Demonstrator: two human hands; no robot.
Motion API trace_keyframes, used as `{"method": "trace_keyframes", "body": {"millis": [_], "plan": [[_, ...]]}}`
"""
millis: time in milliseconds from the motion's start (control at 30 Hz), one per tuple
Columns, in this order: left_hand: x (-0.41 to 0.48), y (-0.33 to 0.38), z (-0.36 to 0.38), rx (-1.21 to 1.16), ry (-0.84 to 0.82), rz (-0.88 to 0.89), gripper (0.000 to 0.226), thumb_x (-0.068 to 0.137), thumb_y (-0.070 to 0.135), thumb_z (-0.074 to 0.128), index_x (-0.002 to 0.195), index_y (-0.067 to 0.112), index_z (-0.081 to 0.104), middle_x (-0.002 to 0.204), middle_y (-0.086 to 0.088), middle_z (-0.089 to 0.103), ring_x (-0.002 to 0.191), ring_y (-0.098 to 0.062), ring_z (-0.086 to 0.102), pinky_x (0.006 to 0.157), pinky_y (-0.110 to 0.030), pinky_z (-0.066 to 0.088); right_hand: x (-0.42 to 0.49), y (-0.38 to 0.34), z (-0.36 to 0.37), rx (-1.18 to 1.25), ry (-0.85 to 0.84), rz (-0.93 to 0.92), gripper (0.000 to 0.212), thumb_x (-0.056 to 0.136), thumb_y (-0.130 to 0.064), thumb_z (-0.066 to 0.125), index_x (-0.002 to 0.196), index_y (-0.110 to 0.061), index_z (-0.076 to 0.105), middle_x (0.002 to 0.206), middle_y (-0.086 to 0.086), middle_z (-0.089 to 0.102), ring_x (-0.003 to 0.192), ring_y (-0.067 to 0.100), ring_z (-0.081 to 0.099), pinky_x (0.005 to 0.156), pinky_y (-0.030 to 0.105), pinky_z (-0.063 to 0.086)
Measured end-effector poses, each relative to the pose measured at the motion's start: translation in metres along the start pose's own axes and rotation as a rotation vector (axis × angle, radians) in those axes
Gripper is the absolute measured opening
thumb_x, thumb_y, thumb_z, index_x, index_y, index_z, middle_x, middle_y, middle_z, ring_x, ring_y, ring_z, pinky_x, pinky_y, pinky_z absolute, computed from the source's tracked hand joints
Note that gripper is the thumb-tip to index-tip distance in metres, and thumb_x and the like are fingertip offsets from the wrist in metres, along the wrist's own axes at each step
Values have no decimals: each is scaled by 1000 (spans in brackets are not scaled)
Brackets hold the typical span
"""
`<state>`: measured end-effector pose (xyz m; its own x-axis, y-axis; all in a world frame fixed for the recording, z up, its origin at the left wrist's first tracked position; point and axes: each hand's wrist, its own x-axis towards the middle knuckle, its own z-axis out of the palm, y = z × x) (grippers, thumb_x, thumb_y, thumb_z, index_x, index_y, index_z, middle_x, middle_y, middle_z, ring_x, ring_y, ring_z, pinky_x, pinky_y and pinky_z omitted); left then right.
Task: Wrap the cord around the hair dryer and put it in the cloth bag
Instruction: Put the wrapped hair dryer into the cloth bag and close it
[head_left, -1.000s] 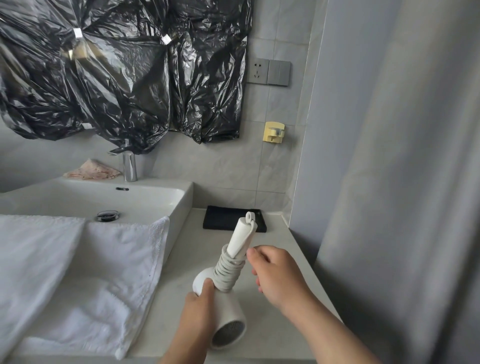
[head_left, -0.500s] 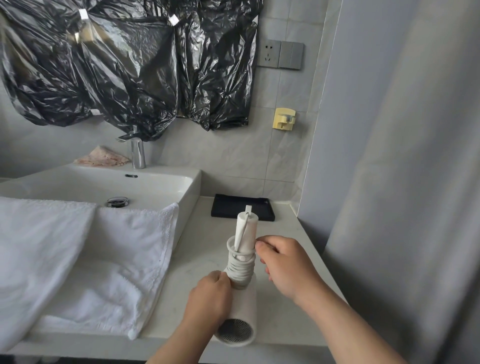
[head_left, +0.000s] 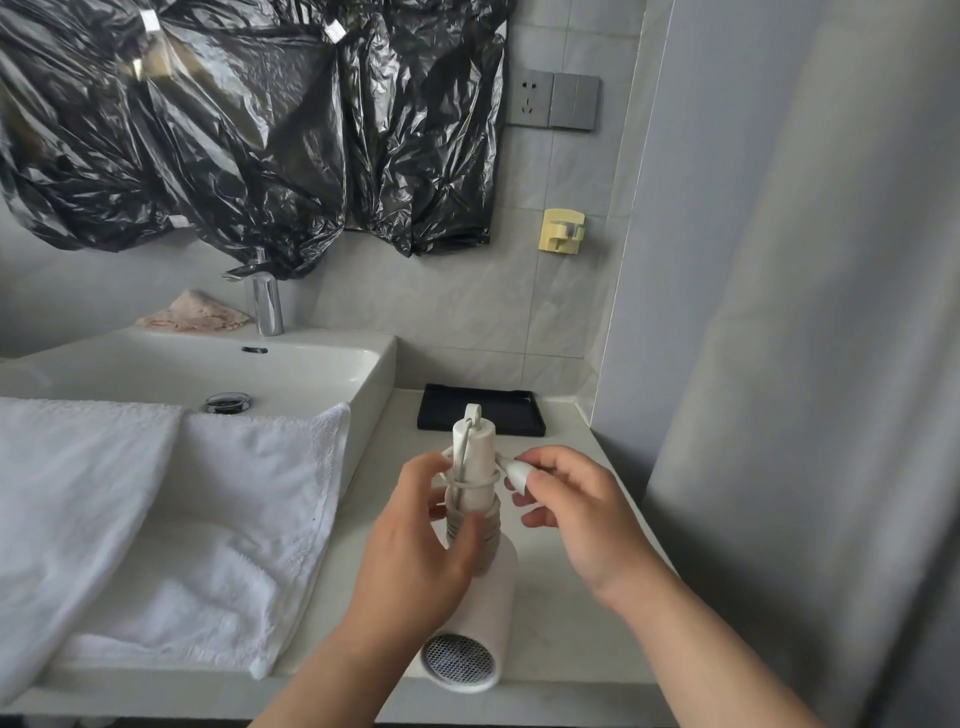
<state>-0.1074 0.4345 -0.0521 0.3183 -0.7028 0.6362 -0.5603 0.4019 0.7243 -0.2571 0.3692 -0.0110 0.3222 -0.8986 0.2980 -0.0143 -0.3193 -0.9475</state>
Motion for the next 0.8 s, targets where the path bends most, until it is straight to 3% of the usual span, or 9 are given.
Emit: {"method": "trace_keyframes", "body": {"millis": [100, 167, 233, 300, 367, 467, 567, 667, 800], "plan": [[5, 1, 2, 44, 71, 111, 20, 89, 46, 56, 108, 40, 52, 121, 26, 49, 105, 1, 60, 81, -28, 58, 1, 2, 0, 120, 39, 3, 26, 74, -29, 64, 93, -13, 70, 90, 6, 75, 91, 17, 72, 72, 32, 57], [9, 0, 3, 83, 86, 132, 22, 90, 42, 55, 103, 24, 56, 121, 26, 50, 102, 2, 60, 80, -30, 59, 4, 3, 0, 244, 61, 29, 24, 74, -27, 64, 93, -12, 65, 99, 11, 74, 97, 21, 73, 74, 36, 56], [10, 1, 4, 99, 79, 109, 21, 89, 41, 58, 103, 27, 55, 115, 28, 56, 97, 1, 63, 79, -33, 59, 7, 4, 1, 390, 48, 49, 18, 77, -22, 64, 91, -12, 60, 101, 14, 71, 100, 27, 72, 76, 40, 55], [9, 2, 5, 89, 72, 51, 16, 86, 43, 61, 98, 41, 50, 115, 35, 59, 92, 1, 68, 77, -36, 59, 9, 6, 3, 469, 21, 45, 13, 79, -19, 62, 91, -14, 58, 103, 16, 68, 103, 33, 70, 78, 42, 56], [8, 4, 6, 79, 58, 33, 20, 84, 48, 64, 93, 45, 47, 118, 37, 60, 91, 3, 68, 77, -34, 59, 9, 9, 4, 450, 8, 20, 13, 81, -19, 60, 92, -13, 57, 104, 17, 66, 107, 35, 67, 78, 40, 57], [9, 7, 5, 56, 7, 1, 30, 78, 50, 69, 96, 54, 45, 111, 28, 66, 99, 9, 63, 82, -22, 54, 8, 12, 5, 356, 27, -40, 18, 81, -24, 60, 94, -13, 55, 100, 12, 66, 102, 26, 69, 74, 33, 54], [12, 3, 6, 37, -37, -31, 38, 82, 28, 77, 97, 40, 45, 100, 25, 67, 97, 8, 62, 75, -14, 51, 6, 16, 7, 144, 61, -150, 19, 80, -36, 63, 91, -22, 57, 87, 6, 67, 87, 22, 68, 72, 30, 51], [19, 0, 6, 6, -60, -51, 41, 83, 17, 76, 98, 38, 44, 99, 33, 61, 92, 5, 62, 71, -10, 47, 5, 20, 12, 5, 48, -199, 24, 78, -44, 61, 93, -26, 57, 81, 1, 63, 73, 9, 57, 69, 23, 47], [24, -5, 6, -40, -78, -23, 29, 80, 34, 71, 95, 48, 51, 100, 20, 59, 91, -8, 60, 72, -12, 45, 11, 20, 16, -35, 80, -180, 10, 89, -34, 59, 94, -27, 55, 82, -2, 64, 69, 2, 56, 67, 24, 48]]}}
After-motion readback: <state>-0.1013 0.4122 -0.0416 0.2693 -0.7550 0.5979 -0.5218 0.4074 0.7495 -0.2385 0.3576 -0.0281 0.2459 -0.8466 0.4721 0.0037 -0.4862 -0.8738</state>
